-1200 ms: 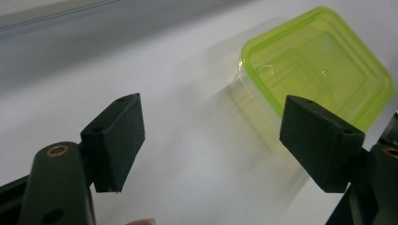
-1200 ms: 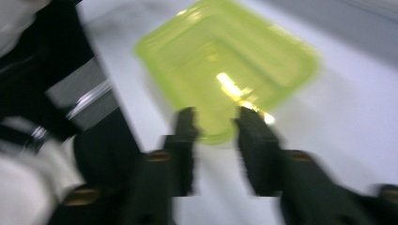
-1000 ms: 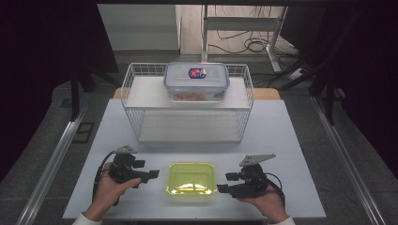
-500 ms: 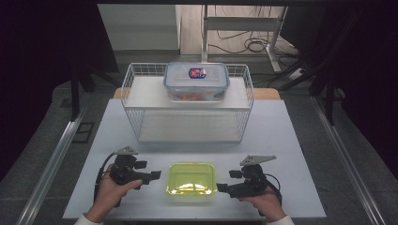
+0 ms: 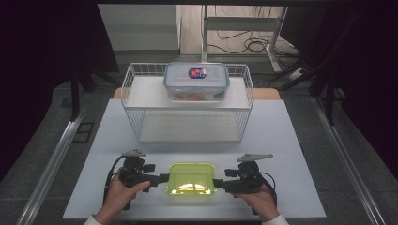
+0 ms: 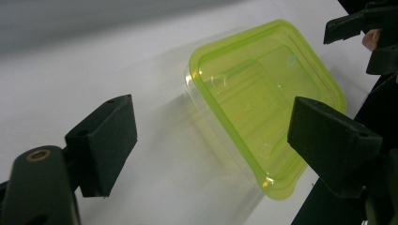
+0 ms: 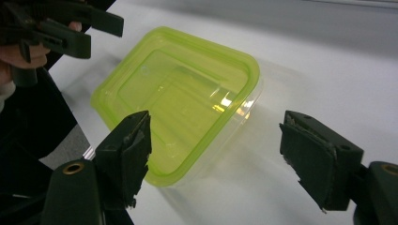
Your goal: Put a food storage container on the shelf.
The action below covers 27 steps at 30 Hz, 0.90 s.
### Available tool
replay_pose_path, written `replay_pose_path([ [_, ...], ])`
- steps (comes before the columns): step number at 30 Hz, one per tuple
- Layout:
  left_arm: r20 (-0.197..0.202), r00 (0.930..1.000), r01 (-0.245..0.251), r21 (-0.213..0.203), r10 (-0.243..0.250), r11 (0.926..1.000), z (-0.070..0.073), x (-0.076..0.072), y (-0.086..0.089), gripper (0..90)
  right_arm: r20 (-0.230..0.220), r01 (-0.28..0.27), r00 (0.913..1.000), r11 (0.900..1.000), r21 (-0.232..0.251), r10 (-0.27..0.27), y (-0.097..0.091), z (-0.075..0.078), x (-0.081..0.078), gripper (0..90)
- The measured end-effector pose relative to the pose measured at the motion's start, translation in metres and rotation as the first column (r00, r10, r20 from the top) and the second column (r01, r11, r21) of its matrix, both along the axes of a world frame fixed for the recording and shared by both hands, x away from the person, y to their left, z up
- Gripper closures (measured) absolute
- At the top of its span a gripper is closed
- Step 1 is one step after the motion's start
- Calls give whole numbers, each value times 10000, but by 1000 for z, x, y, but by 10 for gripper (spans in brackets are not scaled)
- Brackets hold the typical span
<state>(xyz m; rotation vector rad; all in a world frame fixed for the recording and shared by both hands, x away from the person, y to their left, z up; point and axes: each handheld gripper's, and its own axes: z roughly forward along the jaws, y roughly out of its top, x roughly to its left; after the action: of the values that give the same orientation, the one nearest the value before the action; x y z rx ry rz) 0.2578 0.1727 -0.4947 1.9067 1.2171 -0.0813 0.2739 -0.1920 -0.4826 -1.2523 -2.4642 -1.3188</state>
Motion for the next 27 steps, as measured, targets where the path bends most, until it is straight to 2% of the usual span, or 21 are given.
replay_pose_path([
  [7,-470,9988,83,-326,-98,9994,-5,1,-12,181,-196,-33,9998,10000,68,34,4,-3,2,285],
  [12,-1143,9934,-38,-710,-43,9975,-12,5,-12,241,-295,-22,9996,10000,45,24,7,-6,4,302],
  [17,-1291,9916,22,-771,-122,9970,-14,6,-15,273,-378,67,9993,10000,-38,-69,8,-9,6,308],
  [22,-1473,9886,165,-941,-303,9954,-18,7,-17,330,-627,217,9978,9995,209,-203,7,-14,8,337],
  [25,-1963,9795,145,-1510,-444,9884,-24,8,-15,366,-739,253,9970,9992,297,-230,8,-18,10,358],
  [27,-2067,9774,111,-1586,-441,9873,-27,9,-14,387,-814,223,9965,9991,361,-193,9,-20,11,374],
])
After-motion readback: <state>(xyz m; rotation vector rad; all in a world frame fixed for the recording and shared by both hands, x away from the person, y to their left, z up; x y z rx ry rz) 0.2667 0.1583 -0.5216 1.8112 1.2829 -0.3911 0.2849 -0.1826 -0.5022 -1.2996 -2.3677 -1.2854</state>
